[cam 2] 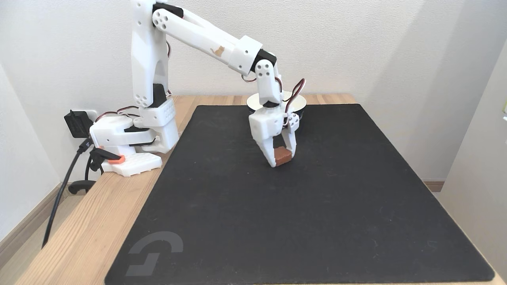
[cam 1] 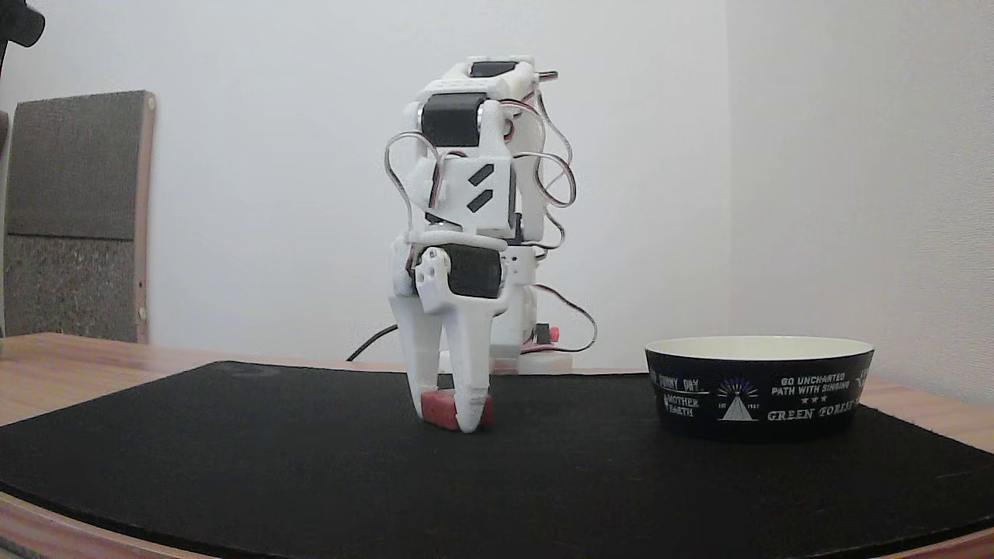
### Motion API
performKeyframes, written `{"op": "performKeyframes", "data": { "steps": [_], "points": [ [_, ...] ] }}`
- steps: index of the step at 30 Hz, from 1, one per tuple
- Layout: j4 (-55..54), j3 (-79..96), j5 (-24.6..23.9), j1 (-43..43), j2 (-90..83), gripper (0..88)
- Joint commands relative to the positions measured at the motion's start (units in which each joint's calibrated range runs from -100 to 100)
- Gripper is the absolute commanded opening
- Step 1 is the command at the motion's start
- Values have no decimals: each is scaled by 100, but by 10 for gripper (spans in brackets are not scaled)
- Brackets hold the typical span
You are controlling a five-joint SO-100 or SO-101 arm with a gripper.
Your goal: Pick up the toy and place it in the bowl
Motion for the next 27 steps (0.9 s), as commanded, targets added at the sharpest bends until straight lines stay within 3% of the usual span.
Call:
{"op": "performKeyframes", "data": {
  "steps": [1,5,13,19,23,27],
  "points": [
    [-72,-27,-23,-63,56,51],
    [-98,-36,-196,-63,-19,45],
    [-563,-54,-1088,-247,-953,44],
    [-589,307,-1845,-1335,-2378,48],
    [-749,739,-2174,-2614,-2845,51],
    [-851,1019,-2294,-3200,-2895,47]
  ]
}}
